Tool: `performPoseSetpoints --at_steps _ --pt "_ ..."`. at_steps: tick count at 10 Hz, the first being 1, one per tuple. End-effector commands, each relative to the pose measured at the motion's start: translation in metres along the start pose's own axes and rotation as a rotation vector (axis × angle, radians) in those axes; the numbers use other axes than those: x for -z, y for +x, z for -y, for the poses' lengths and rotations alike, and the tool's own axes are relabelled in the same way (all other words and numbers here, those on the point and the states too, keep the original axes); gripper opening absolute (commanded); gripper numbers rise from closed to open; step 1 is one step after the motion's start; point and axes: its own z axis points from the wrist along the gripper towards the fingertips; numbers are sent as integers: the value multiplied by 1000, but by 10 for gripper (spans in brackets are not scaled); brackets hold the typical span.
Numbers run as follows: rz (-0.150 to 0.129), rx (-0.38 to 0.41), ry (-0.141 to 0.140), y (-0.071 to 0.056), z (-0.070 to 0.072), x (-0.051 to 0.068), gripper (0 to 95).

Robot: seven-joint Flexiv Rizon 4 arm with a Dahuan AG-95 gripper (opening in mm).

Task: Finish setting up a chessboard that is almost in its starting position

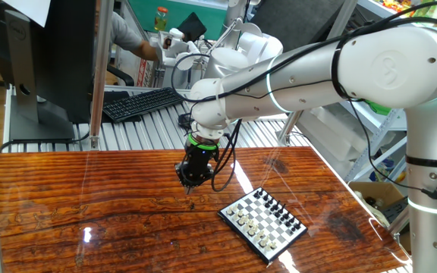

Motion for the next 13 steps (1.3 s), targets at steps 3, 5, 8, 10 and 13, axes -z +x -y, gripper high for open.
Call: performPoseSetpoints --at_steps 3,5,8,10,13 --pt "0 -1 0 0 0 0 0" --pt "-6 1 -5 0 0 0 0" --pt "-10 -4 1 0 0 0 0" --pt "-16 -8 3 0 0 0 0" --pt "-37 -12 22 0 0 0 0"
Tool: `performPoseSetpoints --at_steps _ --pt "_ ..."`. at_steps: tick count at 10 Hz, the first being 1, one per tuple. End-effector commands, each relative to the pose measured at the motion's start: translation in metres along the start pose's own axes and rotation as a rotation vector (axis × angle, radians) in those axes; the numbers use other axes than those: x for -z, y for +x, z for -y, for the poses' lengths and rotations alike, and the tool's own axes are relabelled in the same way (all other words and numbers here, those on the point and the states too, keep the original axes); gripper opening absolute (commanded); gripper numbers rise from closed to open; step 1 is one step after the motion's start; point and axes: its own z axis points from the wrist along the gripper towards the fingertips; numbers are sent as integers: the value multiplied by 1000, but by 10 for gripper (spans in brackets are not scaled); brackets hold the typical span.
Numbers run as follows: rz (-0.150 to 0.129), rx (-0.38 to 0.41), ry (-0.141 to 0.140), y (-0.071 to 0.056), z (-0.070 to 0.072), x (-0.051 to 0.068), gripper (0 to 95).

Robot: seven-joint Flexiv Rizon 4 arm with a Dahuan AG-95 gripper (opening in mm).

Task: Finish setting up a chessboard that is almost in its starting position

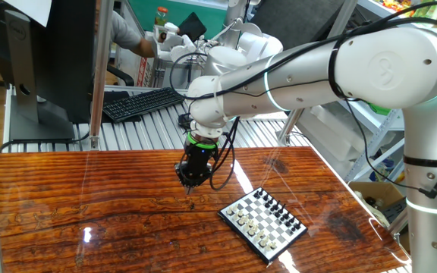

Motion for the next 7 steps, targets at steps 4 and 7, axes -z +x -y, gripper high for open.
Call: performPoseSetpoints --at_steps 4,7 --pt "-17 4 14 -1 0 -1 0" --pt "-19 8 4 -1 0 -1 0"
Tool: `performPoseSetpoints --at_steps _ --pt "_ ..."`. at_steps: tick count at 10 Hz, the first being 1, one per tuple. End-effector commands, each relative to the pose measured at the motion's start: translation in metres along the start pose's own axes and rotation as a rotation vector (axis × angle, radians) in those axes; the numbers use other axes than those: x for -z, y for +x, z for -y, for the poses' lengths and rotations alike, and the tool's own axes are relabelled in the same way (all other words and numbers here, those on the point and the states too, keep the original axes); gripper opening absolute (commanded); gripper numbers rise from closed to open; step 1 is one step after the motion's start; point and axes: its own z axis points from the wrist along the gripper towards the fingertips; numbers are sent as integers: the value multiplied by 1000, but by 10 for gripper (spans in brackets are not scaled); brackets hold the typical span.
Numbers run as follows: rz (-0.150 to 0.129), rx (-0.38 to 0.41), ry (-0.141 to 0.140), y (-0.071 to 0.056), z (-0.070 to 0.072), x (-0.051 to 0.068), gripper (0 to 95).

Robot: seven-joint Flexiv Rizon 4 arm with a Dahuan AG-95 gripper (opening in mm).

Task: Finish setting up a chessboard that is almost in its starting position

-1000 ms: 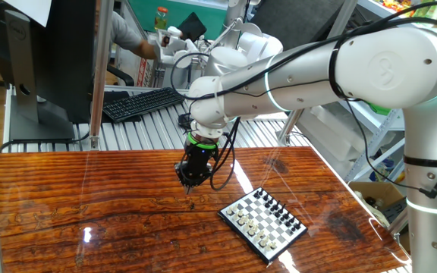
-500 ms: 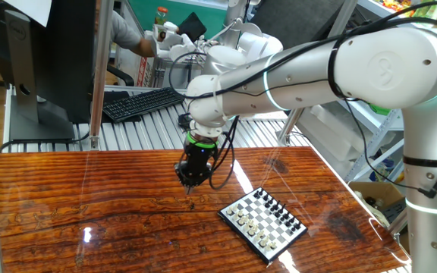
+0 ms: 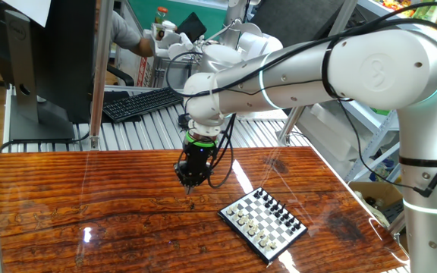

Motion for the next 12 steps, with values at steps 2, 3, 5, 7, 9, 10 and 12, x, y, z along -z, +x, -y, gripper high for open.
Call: performPoseSetpoints --at_steps 2,3,5,7,9,10,12 --pt "-8 9 -3 -2 0 -1 0" --pt "-9 10 -4 -1 0 -1 0" --pt "-11 12 -4 5 3 0 0" --pt "-9 15 -8 11 6 -1 0" --pt "-9 18 -11 16 10 -4 0" --pt "-6 17 -11 18 11 -4 0" --pt "2 19 -11 23 13 -5 0"
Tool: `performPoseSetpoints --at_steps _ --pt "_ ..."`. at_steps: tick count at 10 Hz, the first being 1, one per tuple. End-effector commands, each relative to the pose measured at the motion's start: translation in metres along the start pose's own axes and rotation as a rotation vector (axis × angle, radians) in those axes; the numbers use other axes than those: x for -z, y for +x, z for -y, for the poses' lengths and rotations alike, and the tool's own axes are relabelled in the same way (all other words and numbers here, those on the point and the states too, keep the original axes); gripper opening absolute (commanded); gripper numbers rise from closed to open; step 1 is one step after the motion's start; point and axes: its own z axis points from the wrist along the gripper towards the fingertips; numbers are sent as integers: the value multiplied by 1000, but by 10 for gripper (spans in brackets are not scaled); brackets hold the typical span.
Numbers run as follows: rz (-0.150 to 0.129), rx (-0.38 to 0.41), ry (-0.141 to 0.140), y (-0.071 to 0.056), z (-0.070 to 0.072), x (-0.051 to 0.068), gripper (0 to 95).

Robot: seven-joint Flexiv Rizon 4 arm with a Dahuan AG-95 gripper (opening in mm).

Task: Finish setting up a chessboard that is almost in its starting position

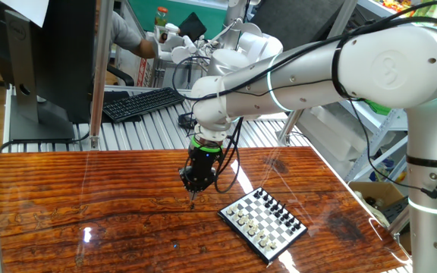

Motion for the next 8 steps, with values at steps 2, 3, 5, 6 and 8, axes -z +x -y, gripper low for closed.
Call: performPoseSetpoints --at_steps 2,3,5,6,8 --pt "14 2 2 3 1 1 0" --pt "15 -1 2 5 2 1 0" --pt "23 -4 2 7 3 -1 0" --pt "30 -11 2 7 3 -1 190" --pt "32 -18 2 7 3 -1 190"
